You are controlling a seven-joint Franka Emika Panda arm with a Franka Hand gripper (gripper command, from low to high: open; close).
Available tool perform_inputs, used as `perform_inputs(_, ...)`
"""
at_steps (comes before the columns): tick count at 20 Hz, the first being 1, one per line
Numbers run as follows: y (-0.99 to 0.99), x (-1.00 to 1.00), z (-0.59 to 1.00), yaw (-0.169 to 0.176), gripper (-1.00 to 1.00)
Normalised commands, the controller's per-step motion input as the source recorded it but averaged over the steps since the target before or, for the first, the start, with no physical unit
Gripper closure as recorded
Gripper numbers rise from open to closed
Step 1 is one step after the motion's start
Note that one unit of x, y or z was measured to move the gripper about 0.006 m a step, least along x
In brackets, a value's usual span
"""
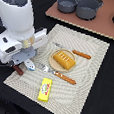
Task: Interact with the objects in diverse but meaningful ways.
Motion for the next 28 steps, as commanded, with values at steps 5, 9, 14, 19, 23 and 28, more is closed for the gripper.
perform_inputs(5, -0.13, -0.10, -0.24, -0.016, 1.00)
perform_inputs(9, -0.08, -0.13, -0.26, -0.010, 1.00)
perform_inputs(14, -0.01, -0.13, -0.26, -0.003, 1.00)
perform_inputs(19, 0.00, -0.19, -0.12, 0.000, 1.00)
perform_inputs(23, -0.13, -0.40, -0.02, -0.003, 1.00)
perform_inputs(28, -0.09, -0.53, 0.11, -0.033, 1.00)
